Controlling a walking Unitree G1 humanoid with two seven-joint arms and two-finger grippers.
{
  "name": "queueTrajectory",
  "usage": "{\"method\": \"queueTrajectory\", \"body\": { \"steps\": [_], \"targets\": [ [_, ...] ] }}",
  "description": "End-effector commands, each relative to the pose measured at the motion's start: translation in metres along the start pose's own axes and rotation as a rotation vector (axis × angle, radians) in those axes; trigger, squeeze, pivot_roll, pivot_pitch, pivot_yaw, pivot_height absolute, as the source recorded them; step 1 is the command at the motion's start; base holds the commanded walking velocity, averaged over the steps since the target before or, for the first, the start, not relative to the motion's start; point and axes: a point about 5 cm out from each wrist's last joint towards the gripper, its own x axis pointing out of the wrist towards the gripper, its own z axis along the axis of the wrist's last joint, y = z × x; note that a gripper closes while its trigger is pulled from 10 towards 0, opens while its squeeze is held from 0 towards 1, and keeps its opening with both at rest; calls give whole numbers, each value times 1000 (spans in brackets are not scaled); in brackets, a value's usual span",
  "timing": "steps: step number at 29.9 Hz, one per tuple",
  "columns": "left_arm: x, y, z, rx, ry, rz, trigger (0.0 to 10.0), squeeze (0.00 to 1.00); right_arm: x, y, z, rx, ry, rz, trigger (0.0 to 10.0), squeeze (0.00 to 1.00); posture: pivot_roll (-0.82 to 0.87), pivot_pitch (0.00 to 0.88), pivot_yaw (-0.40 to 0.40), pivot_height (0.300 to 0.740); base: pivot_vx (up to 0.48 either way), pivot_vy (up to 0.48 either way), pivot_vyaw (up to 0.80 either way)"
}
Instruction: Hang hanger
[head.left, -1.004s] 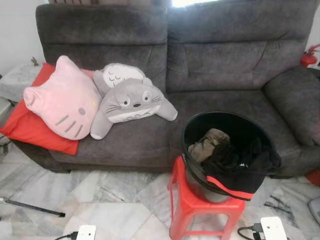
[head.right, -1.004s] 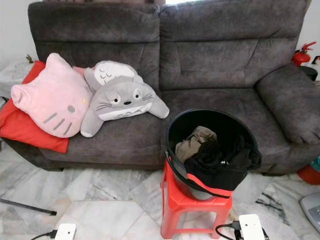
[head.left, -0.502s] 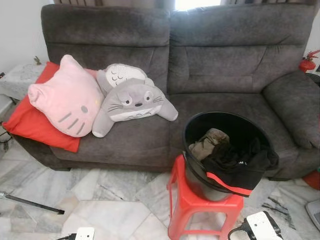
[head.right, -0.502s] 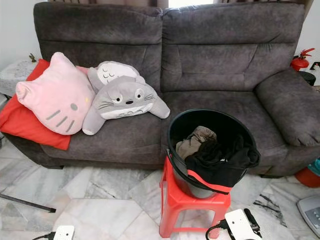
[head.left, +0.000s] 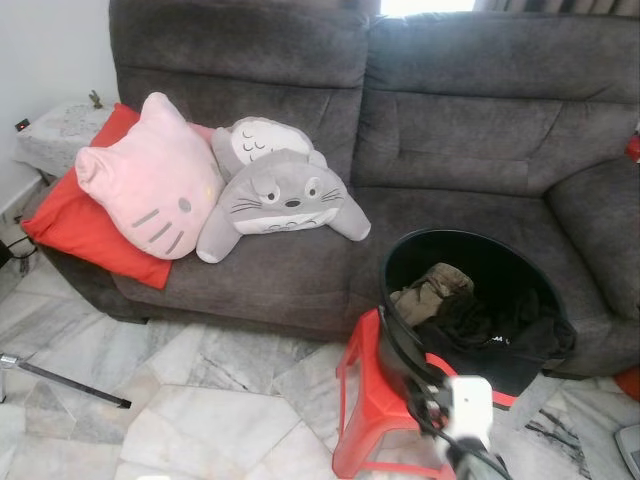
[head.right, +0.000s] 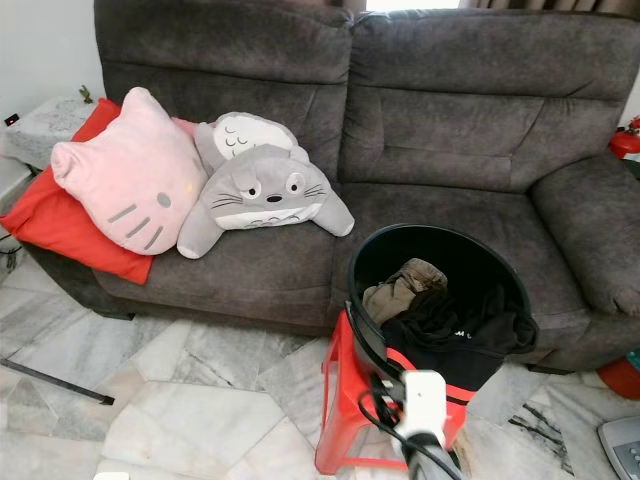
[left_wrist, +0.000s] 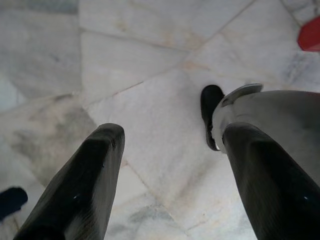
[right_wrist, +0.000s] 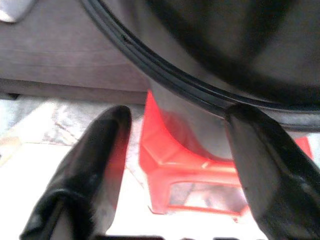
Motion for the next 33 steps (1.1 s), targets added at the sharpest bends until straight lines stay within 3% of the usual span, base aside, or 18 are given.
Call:
{"method": "queueTrajectory", "body": {
  "steps": [1, 5, 13, 19, 25, 33],
  "targets": [
    [0, -2, -3, 30, 10, -12, 10000, 0, -3, -2, 7, -23, 17, 13, 10000, 0, -82, 0, -13, 740, 0, 0, 0],
    [0, -2, -3, 42, 10, -14, 10000, 0, -11, -2, 12, -15, 106, 16, 10000, 0, -75, 0, -16, 740, 0, 0, 0],
    [-1, -3, -3, 59, 7, -20, 10000, 0, -19, -5, 16, -32, 140, -72, 10000, 0, -85, 0, -15, 740, 0, 0, 0],
    [0, -6, -2, 65, 4, -28, 10000, 0, -25, -11, 21, -101, 151, -193, 10000, 0, -85, 0, -21, 740, 0, 0, 0],
    [0, -9, 0, 70, 0, -36, 10000, 0, -30, -11, 19, -62, 211, -265, 10000, 0, -92, 0, -28, 740, 0, 0, 0],
    [1, -10, 1, 69, -4, -34, 10000, 0, -30, -15, 28, -162, 162, -305, 10000, 0, -90, 0, -33, 740, 0, 0, 0]
  ]
}}
